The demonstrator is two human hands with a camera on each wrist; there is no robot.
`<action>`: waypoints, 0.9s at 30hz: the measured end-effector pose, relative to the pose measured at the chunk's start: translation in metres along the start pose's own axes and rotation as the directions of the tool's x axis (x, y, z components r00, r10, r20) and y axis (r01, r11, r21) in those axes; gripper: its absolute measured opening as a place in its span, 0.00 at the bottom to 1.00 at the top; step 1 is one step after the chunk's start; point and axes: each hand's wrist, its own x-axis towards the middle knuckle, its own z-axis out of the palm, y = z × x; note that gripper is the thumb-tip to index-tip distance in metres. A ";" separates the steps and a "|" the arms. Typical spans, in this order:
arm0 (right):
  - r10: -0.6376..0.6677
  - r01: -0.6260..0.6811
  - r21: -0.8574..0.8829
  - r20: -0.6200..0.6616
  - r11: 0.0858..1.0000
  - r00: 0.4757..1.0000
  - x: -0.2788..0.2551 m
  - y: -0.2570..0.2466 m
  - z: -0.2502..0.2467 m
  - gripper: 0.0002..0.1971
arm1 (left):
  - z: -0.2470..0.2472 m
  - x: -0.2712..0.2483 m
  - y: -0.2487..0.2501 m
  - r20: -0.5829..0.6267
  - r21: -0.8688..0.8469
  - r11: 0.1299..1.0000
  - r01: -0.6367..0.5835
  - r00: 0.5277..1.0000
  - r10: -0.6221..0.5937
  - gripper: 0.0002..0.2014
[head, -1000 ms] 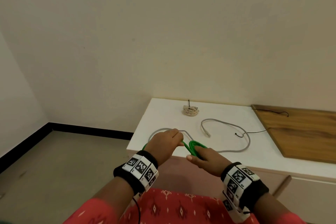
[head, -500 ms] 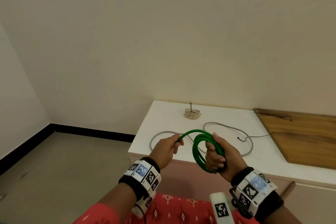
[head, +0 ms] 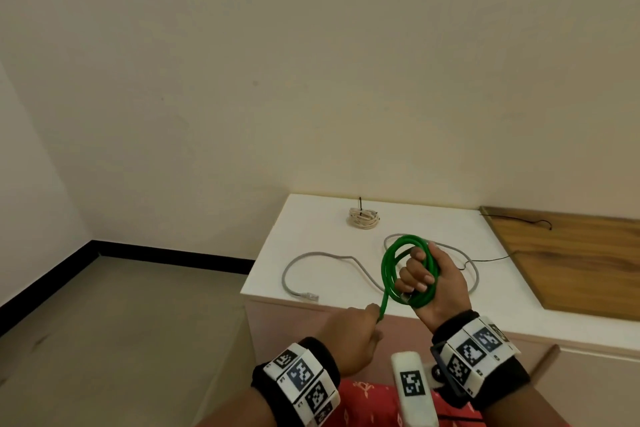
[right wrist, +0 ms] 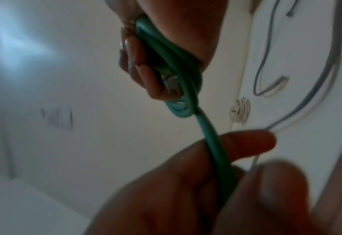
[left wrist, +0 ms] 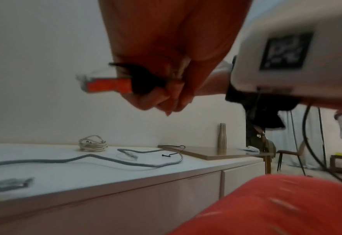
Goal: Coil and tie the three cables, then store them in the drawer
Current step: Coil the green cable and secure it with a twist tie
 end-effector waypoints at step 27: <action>0.494 -0.391 -0.724 -0.080 0.568 0.866 -0.022 0.015 -0.002 0.18 | -0.031 -0.004 0.005 -0.178 -0.164 0.951 -0.263 0.956 0.234 0.10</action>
